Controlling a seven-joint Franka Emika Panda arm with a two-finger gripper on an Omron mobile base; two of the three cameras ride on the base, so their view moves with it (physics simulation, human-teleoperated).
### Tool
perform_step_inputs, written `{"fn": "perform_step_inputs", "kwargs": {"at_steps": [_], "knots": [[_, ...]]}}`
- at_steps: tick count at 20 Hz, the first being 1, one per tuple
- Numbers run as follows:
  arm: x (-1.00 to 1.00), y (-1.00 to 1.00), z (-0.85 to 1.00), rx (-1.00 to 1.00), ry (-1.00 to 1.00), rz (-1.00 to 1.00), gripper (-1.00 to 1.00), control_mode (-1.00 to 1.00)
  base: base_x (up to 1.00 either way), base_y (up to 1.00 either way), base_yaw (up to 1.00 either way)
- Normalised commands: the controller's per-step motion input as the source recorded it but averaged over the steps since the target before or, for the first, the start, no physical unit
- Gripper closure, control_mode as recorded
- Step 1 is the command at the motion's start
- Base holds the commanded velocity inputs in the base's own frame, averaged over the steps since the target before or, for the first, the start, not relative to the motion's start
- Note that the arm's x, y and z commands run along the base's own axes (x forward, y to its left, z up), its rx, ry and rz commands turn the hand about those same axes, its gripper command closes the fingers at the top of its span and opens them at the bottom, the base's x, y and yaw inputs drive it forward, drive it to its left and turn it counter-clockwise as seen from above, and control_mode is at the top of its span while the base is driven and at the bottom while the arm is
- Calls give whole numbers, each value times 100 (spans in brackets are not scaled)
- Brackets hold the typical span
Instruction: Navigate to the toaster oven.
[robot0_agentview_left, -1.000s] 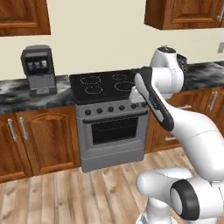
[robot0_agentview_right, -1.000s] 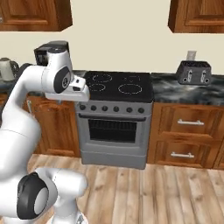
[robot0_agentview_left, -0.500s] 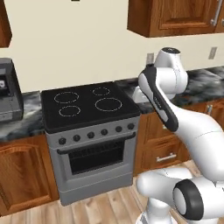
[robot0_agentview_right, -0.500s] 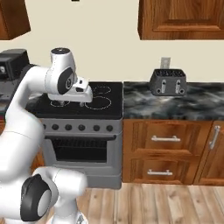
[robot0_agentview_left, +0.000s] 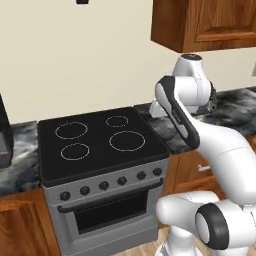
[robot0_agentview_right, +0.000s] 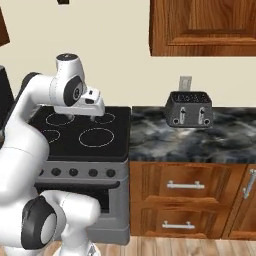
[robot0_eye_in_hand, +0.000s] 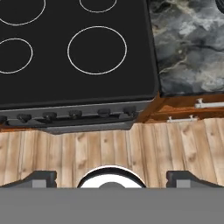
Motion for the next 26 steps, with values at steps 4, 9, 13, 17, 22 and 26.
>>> {"fn": "perform_step_inputs", "kwargs": {"at_steps": [4,9,13,17,22,26], "knots": [[0,0,0,0,0,0,-100,100,29,-100,-14],[0,0,0,0,0,0,-100,100,24,-100,-16],[0,0,0,0,0,0,-100,100,29,-100,-13],[0,0,0,0,0,0,-100,100,16,-100,-20],[0,0,0,0,0,0,-100,100,3,-100,-33],[0,0,0,0,0,0,-100,100,1,-98,-46]]}}
